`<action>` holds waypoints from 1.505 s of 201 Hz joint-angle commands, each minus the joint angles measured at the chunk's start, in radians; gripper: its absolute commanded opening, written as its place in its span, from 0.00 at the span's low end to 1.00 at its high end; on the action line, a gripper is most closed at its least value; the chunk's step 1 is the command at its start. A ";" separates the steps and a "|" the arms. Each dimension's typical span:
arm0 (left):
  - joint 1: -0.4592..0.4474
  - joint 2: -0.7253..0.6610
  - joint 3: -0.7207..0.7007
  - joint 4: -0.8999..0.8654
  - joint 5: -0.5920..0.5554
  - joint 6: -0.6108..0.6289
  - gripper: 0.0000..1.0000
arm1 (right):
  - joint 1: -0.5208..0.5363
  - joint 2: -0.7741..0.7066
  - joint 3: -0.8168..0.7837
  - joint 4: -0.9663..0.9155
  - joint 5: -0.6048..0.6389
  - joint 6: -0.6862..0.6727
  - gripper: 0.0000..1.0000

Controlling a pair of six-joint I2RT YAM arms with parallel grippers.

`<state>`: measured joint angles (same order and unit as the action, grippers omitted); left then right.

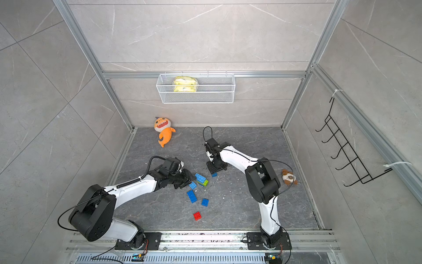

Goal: Assemble a heart with lego
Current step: Adjust the lego brick at the center of the board, then pick up the lego brick from the center of the board.

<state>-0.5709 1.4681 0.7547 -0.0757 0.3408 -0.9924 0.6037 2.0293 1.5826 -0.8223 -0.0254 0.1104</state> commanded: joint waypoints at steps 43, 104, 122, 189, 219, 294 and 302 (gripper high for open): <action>0.005 0.002 0.015 0.032 0.000 -0.005 0.45 | 0.002 0.104 0.086 -0.027 0.001 -0.032 0.49; 0.005 0.000 0.015 0.011 -0.010 0.006 0.44 | 0.004 0.124 0.073 -0.031 -0.012 -0.026 0.42; 0.005 0.006 0.017 0.012 -0.008 0.005 0.45 | 0.003 0.122 0.067 -0.030 -0.023 -0.024 0.40; 0.005 0.006 0.017 0.012 -0.009 0.004 0.44 | 0.003 0.106 0.039 -0.028 -0.016 -0.017 0.45; 0.006 0.003 0.015 0.011 -0.011 0.004 0.45 | 0.002 0.106 0.037 -0.028 -0.013 -0.010 0.41; 0.011 0.022 0.016 0.014 -0.017 0.002 0.44 | 0.006 -0.118 -0.067 0.008 -0.099 -0.049 0.24; 0.019 0.023 0.012 0.025 -0.012 0.001 0.44 | 0.012 -0.158 -0.084 0.004 -0.114 -0.069 0.24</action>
<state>-0.5663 1.4765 0.7547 -0.0624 0.3294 -0.9955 0.6037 2.0274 1.5341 -0.8185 -0.0681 0.0864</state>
